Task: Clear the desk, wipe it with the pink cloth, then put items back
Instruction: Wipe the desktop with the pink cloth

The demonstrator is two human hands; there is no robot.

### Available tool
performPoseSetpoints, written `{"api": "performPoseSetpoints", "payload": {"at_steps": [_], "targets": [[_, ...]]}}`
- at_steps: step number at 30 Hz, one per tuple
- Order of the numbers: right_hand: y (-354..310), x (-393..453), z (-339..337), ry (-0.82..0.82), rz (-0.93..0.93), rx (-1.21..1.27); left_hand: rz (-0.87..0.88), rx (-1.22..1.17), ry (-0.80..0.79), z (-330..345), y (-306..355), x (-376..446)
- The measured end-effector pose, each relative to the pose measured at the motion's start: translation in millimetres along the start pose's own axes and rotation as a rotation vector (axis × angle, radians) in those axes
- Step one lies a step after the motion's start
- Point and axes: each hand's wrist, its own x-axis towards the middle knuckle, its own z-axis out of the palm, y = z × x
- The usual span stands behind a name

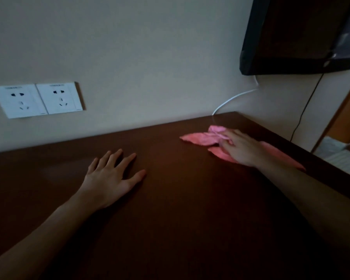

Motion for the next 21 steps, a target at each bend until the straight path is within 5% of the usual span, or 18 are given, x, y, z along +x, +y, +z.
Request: {"api": "performPoseSetpoints", "payload": {"at_steps": [4, 8, 14, 21], "targets": [[-47, 109, 37, 0.015, 0.085, -0.046, 0.012, -0.003, -0.004, -3, 1, 3], [-105, 131, 59, 0.035, 0.098, -0.084, 0.002, -0.016, 0.005, -8, 1, -2], [-195, -23, 37, -0.046, -0.257, -0.001, 0.014, -0.335, 0.177, -24, -12, -38], [-277, -265, 6, -0.16, -0.753, 0.315, -0.124, -0.162, 0.127, -43, -51, -257]]}}
